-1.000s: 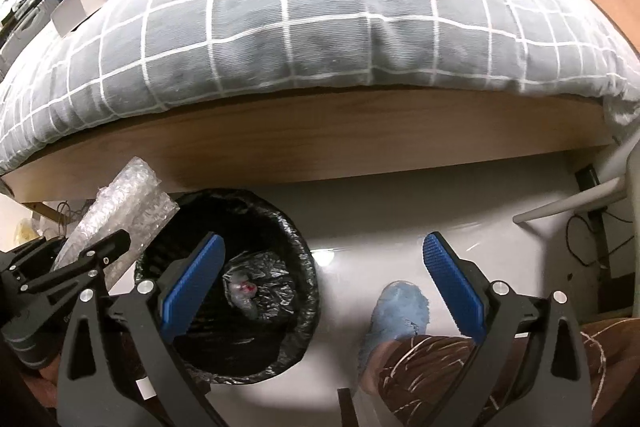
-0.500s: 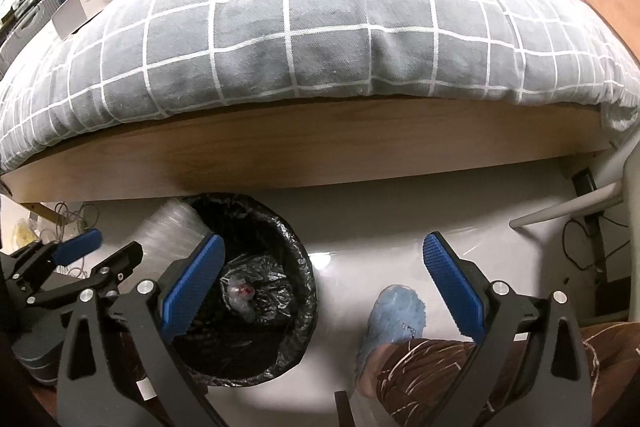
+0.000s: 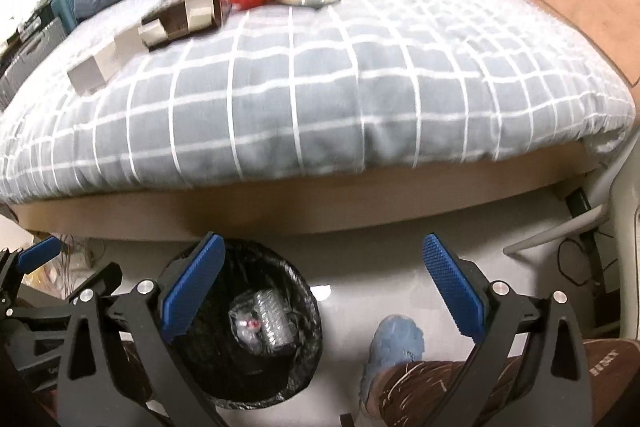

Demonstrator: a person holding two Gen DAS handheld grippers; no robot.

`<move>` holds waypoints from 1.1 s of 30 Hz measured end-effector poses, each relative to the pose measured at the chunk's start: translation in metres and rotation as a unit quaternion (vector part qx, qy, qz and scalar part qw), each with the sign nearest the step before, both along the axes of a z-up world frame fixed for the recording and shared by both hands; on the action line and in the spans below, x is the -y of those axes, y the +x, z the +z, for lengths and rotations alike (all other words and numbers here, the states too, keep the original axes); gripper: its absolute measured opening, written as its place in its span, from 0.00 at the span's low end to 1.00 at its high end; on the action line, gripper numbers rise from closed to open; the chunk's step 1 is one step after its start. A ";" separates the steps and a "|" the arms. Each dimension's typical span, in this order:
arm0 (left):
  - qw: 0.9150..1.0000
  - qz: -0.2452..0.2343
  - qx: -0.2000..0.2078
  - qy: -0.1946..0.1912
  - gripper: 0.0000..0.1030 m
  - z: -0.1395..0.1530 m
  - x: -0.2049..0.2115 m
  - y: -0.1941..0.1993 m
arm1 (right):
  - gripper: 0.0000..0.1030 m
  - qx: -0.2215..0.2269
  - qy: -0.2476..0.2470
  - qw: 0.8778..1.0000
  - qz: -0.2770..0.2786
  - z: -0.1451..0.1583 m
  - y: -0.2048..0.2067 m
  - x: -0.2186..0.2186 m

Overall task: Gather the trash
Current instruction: 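Open the left gripper to drop the bubble-wrap roll into the bin, then move both open grippers back over the remaining trash on the bed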

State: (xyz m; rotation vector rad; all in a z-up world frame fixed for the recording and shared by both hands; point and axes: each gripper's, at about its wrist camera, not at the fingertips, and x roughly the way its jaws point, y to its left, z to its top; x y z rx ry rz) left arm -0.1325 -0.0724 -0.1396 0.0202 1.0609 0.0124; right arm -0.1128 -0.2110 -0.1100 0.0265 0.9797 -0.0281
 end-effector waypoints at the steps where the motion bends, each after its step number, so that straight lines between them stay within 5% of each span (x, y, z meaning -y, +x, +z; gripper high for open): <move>1: 1.000 0.002 0.002 -0.001 0.95 0.004 -0.001 0.001 | 0.93 0.005 0.000 1.000 0.000 0.004 0.000 -0.001; 16: 0.996 0.025 0.072 -0.052 0.94 0.075 -0.035 0.016 | 0.93 0.099 -0.025 0.994 0.022 0.066 0.013 -0.004; 33: 0.994 0.056 0.097 -0.015 0.94 0.102 -0.085 0.096 | 0.93 0.126 -0.019 0.990 0.067 0.084 0.102 -0.019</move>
